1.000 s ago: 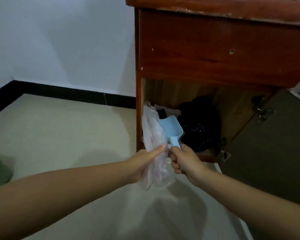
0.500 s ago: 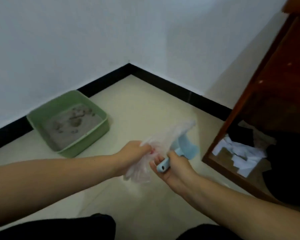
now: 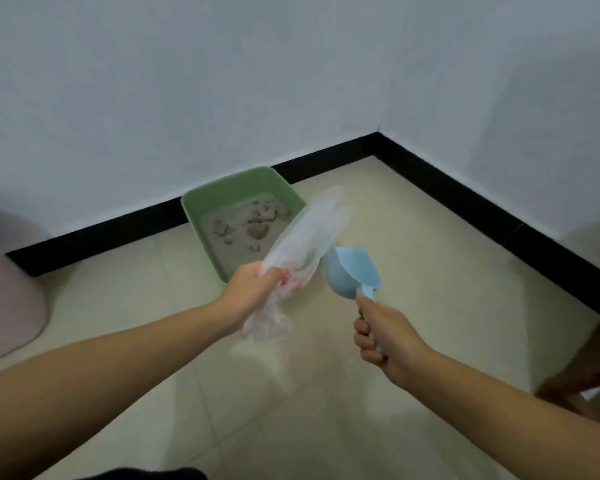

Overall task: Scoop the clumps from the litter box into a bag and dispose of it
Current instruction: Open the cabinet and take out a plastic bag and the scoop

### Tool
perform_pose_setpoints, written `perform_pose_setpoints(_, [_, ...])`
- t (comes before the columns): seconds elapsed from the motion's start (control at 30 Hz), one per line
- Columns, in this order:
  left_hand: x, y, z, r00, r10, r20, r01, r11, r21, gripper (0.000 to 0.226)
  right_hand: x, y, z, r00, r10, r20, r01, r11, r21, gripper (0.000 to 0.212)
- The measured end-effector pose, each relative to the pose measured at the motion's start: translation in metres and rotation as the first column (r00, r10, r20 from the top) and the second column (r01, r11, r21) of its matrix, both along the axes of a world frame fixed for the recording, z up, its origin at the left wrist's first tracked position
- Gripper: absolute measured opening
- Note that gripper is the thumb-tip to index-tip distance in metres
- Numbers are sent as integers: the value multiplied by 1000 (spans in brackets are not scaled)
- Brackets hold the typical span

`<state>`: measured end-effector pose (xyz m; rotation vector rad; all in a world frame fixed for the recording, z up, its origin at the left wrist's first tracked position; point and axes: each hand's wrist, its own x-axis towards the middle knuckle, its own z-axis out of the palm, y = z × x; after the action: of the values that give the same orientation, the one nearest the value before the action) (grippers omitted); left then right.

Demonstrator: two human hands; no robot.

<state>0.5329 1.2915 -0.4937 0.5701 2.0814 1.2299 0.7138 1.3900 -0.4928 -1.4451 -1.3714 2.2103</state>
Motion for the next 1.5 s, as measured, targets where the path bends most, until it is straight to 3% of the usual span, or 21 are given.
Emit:
perform_pose_setpoints(0.23, [-88, -55, -41, 995, 91, -31, -89, 995, 47, 24, -101, -43, -35, 987, 147, 57, -154, 978, 144, 24])
perform_pose_setpoints(0.43, [-163, -95, -69, 930, 361, 65, -366, 924, 113, 23, -182, -62, -38, 970, 227, 85, -241, 940, 240, 24])
perform_pose_setpoints(0.5, [-181, -107, -88, 885, 458, 85, -465, 881, 84, 26, -201, -69, -51, 920, 345, 185, -390, 840, 376, 23])
perform_pose_setpoints(0.57, [-191, -124, -117, 834, 543, 96, -549, 835, 44, 22, -214, -84, -75, 839, 448, 309, -544, 678, 494, 26])
perform_pose_setpoints(0.73, [-185, -171, -186, 766, 643, -12, -637, 757, -147, 18, -226, -131, -147, 712, 548, 440, -701, 512, 496, 21])
perform_pose_setpoints(0.93, [-173, -196, -215, 856, 517, -34, -489, 785, -381, 39, -230, -142, -200, 721, 468, 512, -686, 592, 424, 25])
perform_pose_setpoints(1.03, [-180, -202, -220, 905, 410, 114, -348, 867, -358, 64, -231, -138, -208, 705, 475, 527, -696, 606, 385, 25])
perform_pose_setpoints(1.1, [-188, -210, -227, 927, 352, 127, -288, 887, -360, 87, -232, -135, -208, 678, 515, 524, -715, 625, 312, 26])
perform_pose_setpoints(1.2, [-198, -211, -208, 929, 349, 121, -283, 883, -375, 95, -235, -129, -202, 602, 563, 566, -771, 594, 229, 41])
perform_pose_setpoints(1.33, [-204, -189, -158, 948, 248, -200, -312, 844, -435, 86, -232, -111, -160, 610, 550, 570, -774, 570, 277, 61])
perform_pose_setpoints(1.4, [-198, -165, -128, 914, 182, -362, -310, 889, -337, 67, -220, -93, -124, 614, 544, 572, -782, 517, 348, 55])
perform_pose_setpoints(1.5, [-172, -102, -81, 858, 48, -512, -155, 973, -169, 48, -181, -54, -63, 639, 470, 609, -769, 420, 483, 40])
